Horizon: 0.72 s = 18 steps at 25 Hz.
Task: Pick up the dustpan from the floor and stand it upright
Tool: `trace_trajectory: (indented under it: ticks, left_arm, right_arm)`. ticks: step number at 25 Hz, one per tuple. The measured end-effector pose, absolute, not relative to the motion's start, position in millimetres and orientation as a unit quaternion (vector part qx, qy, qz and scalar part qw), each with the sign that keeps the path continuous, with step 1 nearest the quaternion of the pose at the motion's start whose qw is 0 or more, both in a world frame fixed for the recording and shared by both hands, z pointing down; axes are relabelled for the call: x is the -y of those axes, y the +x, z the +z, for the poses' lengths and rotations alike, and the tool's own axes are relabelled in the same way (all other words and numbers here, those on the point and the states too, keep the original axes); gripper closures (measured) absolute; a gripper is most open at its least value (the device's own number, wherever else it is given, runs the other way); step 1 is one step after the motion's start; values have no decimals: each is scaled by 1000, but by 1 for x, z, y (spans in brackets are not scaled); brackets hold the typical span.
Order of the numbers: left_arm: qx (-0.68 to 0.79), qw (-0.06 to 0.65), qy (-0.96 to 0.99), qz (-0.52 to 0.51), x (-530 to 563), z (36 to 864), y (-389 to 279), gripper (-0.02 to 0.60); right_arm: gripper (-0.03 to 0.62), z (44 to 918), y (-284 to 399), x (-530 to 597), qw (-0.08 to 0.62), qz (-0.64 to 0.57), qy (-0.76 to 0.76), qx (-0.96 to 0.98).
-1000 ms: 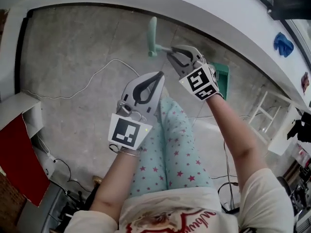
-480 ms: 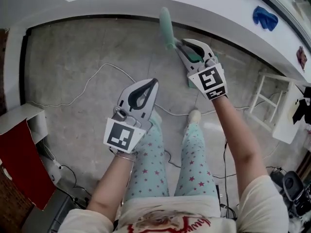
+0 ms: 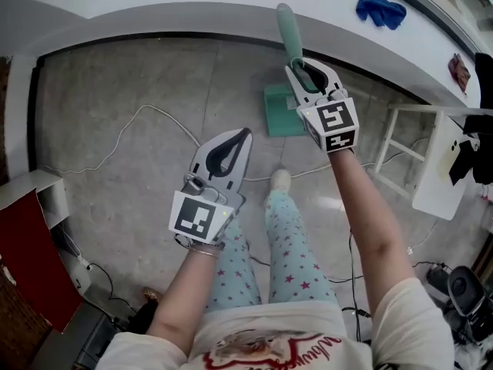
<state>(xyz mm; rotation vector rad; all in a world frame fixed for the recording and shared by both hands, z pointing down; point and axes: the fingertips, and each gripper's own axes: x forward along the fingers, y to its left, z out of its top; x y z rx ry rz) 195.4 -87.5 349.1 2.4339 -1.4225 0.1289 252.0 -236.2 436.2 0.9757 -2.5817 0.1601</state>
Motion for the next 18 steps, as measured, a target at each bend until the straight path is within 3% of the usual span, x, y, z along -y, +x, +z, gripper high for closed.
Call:
trace_trajectory:
  ticks: [8,18]
  left_arm:
    - [483,144,861,62,90,340,246,563]
    - [477,135,866,71,82,325,272,563]
  right_arm:
    - [503,443,321,257,189,83,381,901]
    - [503,447,341,275,189,123,384,895]
